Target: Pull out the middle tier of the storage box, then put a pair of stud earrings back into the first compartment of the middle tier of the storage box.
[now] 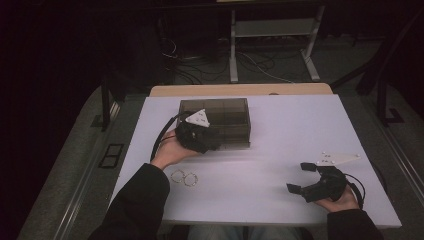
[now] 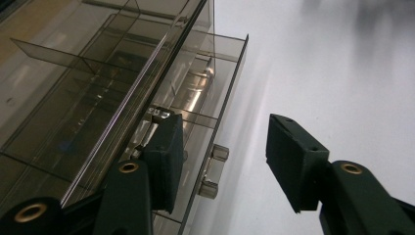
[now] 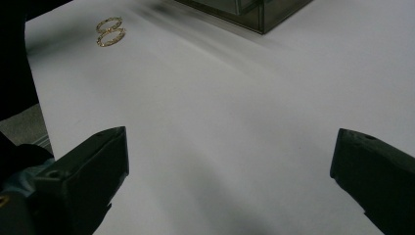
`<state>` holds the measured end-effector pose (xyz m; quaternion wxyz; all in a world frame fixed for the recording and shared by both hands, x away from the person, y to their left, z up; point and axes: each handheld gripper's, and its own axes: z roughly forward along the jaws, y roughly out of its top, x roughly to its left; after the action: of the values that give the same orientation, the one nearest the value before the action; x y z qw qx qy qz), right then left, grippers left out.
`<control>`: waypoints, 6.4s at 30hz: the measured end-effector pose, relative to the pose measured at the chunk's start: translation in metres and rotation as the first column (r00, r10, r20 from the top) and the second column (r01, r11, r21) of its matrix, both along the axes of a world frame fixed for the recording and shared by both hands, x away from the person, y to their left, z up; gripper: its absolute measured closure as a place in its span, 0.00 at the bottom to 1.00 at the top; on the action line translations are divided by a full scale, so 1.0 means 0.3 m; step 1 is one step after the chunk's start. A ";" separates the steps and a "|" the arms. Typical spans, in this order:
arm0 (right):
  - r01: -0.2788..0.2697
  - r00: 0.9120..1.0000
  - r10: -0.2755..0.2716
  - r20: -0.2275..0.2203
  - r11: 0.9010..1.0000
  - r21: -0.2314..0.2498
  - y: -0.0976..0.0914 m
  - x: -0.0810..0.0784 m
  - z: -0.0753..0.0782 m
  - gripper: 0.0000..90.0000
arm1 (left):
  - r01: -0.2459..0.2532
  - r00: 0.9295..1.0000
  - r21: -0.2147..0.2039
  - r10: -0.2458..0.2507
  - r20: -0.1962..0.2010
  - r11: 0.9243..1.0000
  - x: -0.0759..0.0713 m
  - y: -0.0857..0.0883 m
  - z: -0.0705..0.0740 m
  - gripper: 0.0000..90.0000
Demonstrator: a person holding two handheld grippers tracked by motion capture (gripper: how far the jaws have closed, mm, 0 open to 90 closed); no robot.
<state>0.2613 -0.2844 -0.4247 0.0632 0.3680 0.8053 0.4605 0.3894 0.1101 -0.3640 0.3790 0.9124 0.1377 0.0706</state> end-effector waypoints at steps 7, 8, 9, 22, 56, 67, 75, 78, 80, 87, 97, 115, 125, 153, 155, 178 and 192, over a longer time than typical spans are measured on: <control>-0.001 1.000 0.001 -0.001 1.000 0.000 0.000 -0.001 0.000 0.00 | 0.004 1.000 0.007 -0.004 -0.004 1.000 0.012 0.004 -0.019 0.59; -0.001 1.000 0.001 -0.001 1.000 -0.001 0.000 -0.001 0.000 0.00 | 0.003 1.000 0.005 -0.003 0.001 1.000 0.013 0.004 -0.023 0.60; -0.002 1.000 0.002 -0.001 1.000 -0.001 0.000 -0.001 0.000 0.00 | 0.005 1.000 0.010 -0.005 0.003 1.000 0.014 0.004 -0.025 0.60; -0.009 1.000 0.009 -0.013 1.000 -0.018 0.006 0.000 -0.005 0.00 | 0.012 1.000 0.032 -0.013 0.025 0.999 0.021 -0.005 -0.054 0.70; -0.017 1.000 0.016 -0.020 1.000 -0.023 0.007 0.003 -0.008 0.00 | 0.014 1.000 -0.019 -0.014 0.004 1.000 0.009 0.009 -0.093 0.92; -0.017 1.000 0.016 -0.015 1.000 -0.020 0.010 0.003 -0.009 0.00 | 0.028 1.000 -0.022 -0.028 -0.002 0.999 -0.019 0.011 -0.100 0.93; -0.021 1.000 0.021 -0.018 1.000 -0.021 0.016 0.001 -0.009 0.00 | 0.026 1.000 -0.031 -0.026 0.001 0.999 -0.041 0.014 -0.107 0.94; -0.023 1.000 0.023 -0.018 1.000 -0.020 0.018 0.000 -0.007 0.00 | 0.030 1.000 -0.029 -0.030 0.002 0.999 -0.050 0.014 -0.108 0.94; -0.024 1.000 0.023 -0.017 1.000 -0.019 0.018 0.001 -0.008 0.00 | 0.028 1.000 -0.029 -0.028 0.003 0.999 -0.054 0.014 -0.108 0.94; -0.033 0.999 0.032 -0.018 0.999 -0.021 0.020 0.002 -0.008 0.00 | 0.025 1.000 -0.027 -0.025 -0.004 0.999 -0.071 0.013 -0.110 0.94; -0.034 0.999 0.034 -0.015 0.999 -0.018 0.024 0.001 -0.006 0.00 | 0.021 1.000 -0.027 -0.022 -0.006 0.999 -0.087 0.019 -0.112 0.94; -0.034 0.999 0.034 -0.016 0.999 -0.015 0.024 0.001 -0.006 0.00 | 0.026 1.000 -0.027 -0.026 -0.011 0.999 -0.111 0.023 -0.117 0.94; -0.032 0.999 0.032 -0.018 0.999 -0.015 0.023 0.001 -0.006 0.00 | 0.018 1.000 -0.030 -0.019 -0.023 0.999 -0.114 0.026 -0.117 0.91; 0.000 1.000 0.001 -0.009 0.999 0.035 -0.007 -0.014 0.004 0.00 | -0.121 0.991 -0.064 0.118 -0.057 0.991 -0.209 0.071 0.024 0.69; -0.001 1.000 0.001 -0.007 0.999 0.036 -0.009 -0.014 0.005 0.00 | -0.128 0.991 -0.077 0.124 -0.059 0.989 -0.214 0.082 0.028 0.67; 0.023 1.000 -0.023 -0.009 0.999 0.045 -0.018 -0.012 0.001 0.00 | -0.269 0.959 -0.124 0.254 -0.125 0.955 -0.286 0.176 0.000 0.12; 0.025 1.000 -0.024 -0.012 0.999 0.039 -0.017 -0.009 -0.001 0.00 | -0.351 0.933 -0.157 0.331 -0.138 0.923 -0.333 0.270 -0.068 0.03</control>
<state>0.2585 -0.2895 -0.4251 0.0573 0.3815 0.7920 0.4732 0.2895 0.1910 -0.3843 0.4332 0.8391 0.3208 0.0731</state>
